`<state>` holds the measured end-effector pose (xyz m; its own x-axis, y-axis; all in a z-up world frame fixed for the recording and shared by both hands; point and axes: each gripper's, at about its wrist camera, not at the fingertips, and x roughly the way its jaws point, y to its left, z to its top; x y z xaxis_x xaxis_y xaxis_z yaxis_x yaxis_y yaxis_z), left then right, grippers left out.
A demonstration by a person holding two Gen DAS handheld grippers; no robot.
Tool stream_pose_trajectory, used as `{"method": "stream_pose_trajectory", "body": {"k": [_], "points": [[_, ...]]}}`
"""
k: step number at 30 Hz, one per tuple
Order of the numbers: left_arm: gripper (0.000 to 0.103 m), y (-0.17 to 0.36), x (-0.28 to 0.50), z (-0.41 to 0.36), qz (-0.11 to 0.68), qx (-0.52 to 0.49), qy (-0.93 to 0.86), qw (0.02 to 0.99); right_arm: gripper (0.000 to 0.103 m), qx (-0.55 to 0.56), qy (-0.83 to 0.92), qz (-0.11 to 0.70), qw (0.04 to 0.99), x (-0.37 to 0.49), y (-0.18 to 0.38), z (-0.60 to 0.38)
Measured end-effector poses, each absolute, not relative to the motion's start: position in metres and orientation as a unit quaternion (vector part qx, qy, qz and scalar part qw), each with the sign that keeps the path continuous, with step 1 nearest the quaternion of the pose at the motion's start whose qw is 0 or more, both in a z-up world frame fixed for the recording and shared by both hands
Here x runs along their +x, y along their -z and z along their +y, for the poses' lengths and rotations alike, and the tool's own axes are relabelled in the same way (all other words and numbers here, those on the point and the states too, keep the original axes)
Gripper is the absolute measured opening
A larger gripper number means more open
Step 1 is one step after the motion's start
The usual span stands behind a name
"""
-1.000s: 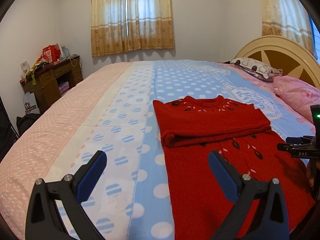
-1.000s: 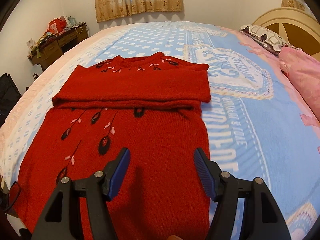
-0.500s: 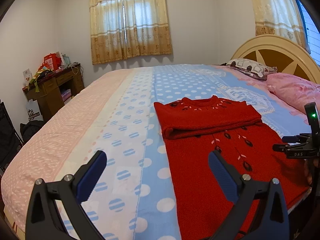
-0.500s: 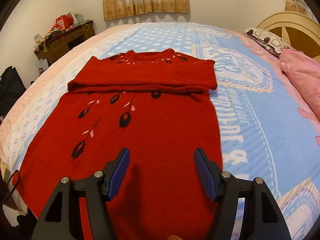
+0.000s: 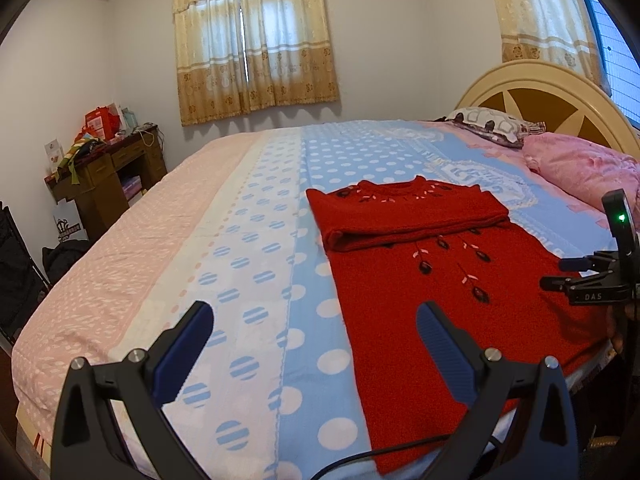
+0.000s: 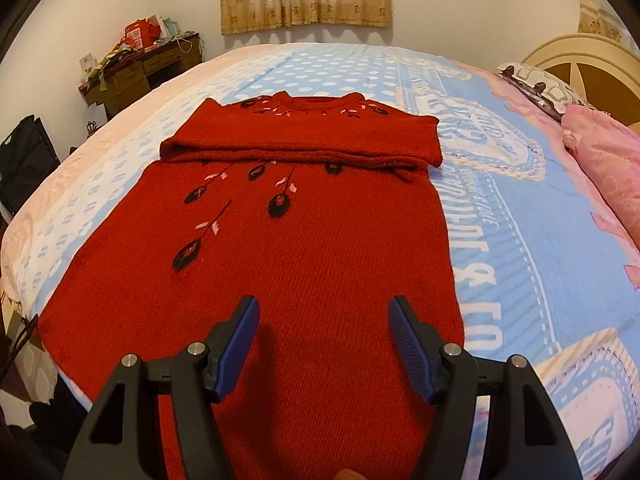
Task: Fold small clothes
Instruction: 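Move both open tools down to the sweater hem edge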
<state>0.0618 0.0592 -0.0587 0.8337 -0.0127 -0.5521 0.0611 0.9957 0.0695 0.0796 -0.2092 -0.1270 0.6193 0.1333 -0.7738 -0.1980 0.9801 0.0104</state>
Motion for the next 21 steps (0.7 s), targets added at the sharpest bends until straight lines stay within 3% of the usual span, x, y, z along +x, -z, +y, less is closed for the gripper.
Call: {"method": "stream_pose_trajectory", "body": {"k": [11, 21], "points": [[0.103, 0.06, 0.028, 0.065, 0.306, 0.049, 0.044, 0.95, 0.068, -0.055, -0.099, 0.433, 0.894, 0.043, 0.126, -0.208], [0.102, 0.117, 0.051, 0.049, 0.392, 0.012, 0.078, 0.916, 0.068, -0.052, -0.089, 0.432, 0.896, -0.005, 0.122, -0.225]]}}
